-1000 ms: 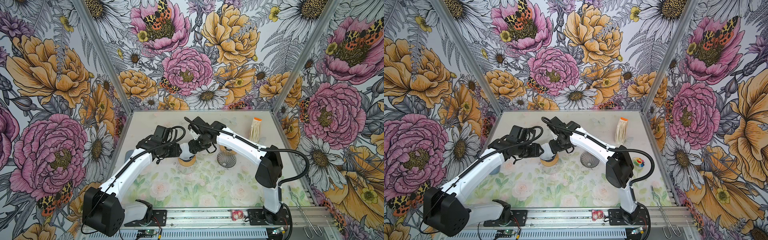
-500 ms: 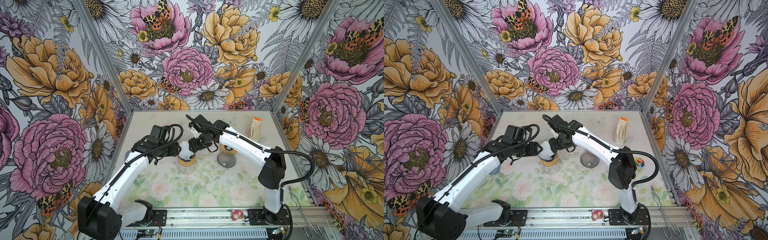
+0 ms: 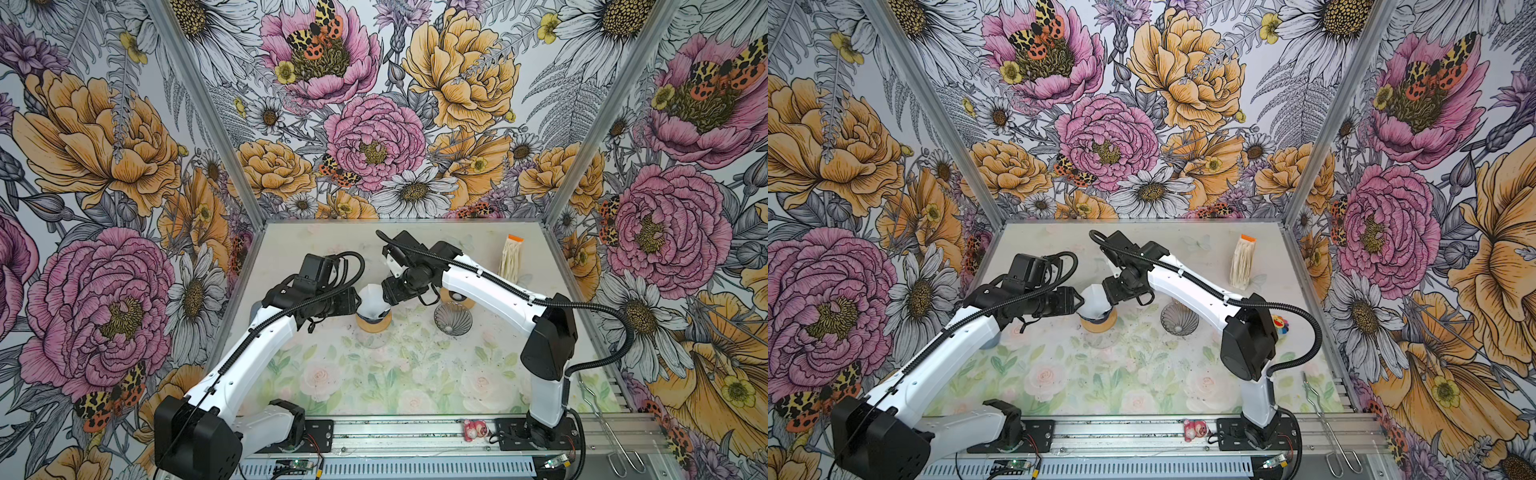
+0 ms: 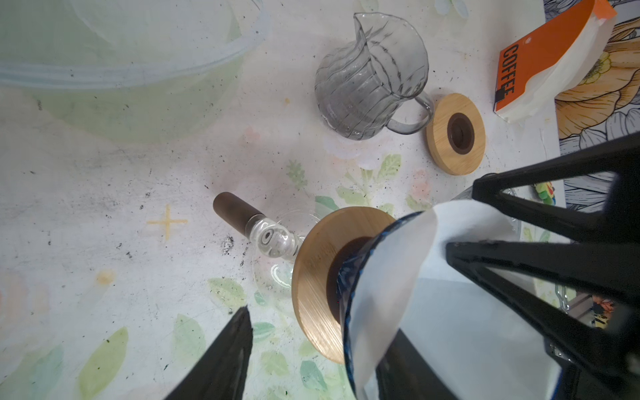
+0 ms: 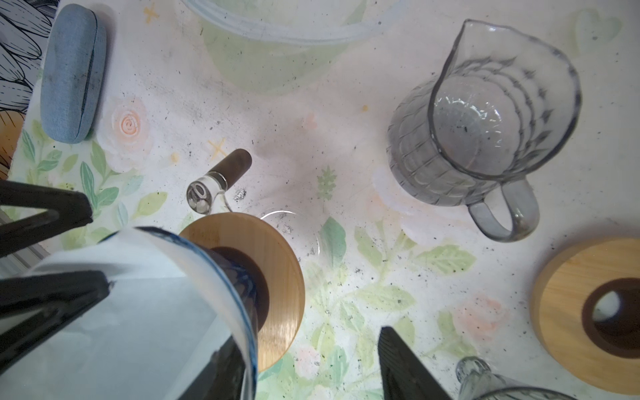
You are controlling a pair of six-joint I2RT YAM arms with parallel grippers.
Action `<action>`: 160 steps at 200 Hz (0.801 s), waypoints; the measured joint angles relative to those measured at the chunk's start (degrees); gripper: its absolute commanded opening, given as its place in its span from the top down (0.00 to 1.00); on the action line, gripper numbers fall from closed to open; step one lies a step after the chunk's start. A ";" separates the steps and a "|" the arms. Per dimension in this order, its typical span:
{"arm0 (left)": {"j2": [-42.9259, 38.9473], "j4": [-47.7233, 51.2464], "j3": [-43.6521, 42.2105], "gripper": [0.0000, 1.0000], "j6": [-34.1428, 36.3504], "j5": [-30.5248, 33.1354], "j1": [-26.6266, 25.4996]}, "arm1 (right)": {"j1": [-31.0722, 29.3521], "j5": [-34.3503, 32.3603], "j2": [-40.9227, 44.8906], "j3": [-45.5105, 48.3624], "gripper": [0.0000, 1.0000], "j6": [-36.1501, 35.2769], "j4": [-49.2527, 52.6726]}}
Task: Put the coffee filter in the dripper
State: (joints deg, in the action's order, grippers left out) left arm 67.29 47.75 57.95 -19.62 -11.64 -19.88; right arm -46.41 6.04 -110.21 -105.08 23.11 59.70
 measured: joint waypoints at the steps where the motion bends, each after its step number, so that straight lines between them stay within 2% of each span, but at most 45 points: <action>1: 0.00 0.00 -0.02 0.44 0.00 0.00 0.00 | 0.00 0.00 0.00 0.00 0.38 0.00 0.00; 160: 1.84 -0.02 -0.39 0.44 0.04 0.00 0.00 | 0.00 1.20 -1.36 0.04 0.38 -0.02 -0.04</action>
State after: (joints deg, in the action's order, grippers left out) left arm 69.12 47.72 57.56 -19.57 -11.64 -19.88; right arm -46.41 7.25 -111.57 -105.03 23.09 59.66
